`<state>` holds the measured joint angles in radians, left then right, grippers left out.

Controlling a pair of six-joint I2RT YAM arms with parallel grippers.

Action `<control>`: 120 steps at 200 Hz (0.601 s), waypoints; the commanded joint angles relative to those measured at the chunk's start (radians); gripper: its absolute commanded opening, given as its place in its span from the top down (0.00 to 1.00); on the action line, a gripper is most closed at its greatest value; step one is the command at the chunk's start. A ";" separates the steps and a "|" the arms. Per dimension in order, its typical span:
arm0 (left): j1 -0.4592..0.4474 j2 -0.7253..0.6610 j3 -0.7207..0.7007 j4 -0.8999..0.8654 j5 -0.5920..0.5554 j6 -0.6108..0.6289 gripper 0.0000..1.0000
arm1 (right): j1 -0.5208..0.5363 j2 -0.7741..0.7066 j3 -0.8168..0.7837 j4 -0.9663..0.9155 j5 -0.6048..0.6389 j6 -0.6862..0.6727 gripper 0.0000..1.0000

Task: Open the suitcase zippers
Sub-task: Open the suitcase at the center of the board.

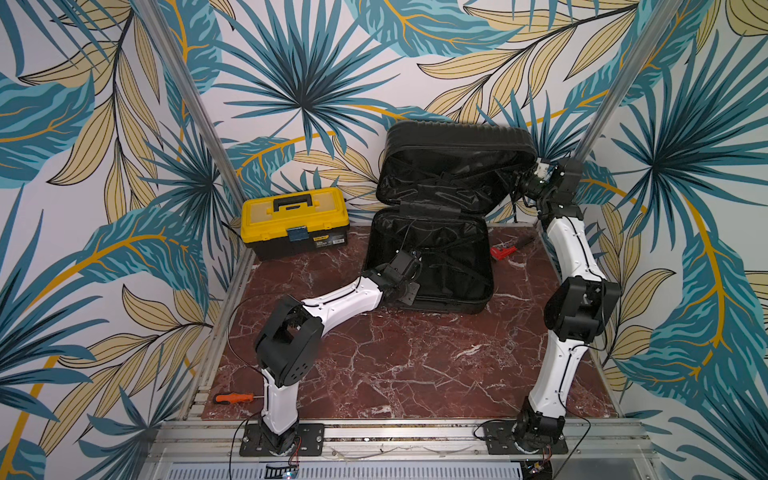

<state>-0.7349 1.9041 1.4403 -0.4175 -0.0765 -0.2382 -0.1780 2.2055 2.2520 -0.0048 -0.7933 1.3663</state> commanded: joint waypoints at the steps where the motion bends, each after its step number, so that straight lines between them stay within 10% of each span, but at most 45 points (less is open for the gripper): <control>1: -0.027 0.055 -0.011 -0.007 0.114 -0.080 1.00 | 0.027 0.034 0.118 -0.139 -0.030 -0.117 0.83; 74: -0.029 0.040 -0.032 0.026 0.126 -0.119 1.00 | 0.024 -0.058 0.078 -0.307 0.035 -0.286 0.55; 120: -0.048 0.028 -0.126 0.029 0.120 -0.112 1.00 | 0.025 -0.132 0.056 -0.461 0.106 -0.357 0.55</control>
<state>-0.7555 1.9221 1.4036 -0.3241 0.0071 -0.3485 -0.1535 2.1586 2.3192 -0.3737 -0.7452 1.0805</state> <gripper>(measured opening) 0.046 0.447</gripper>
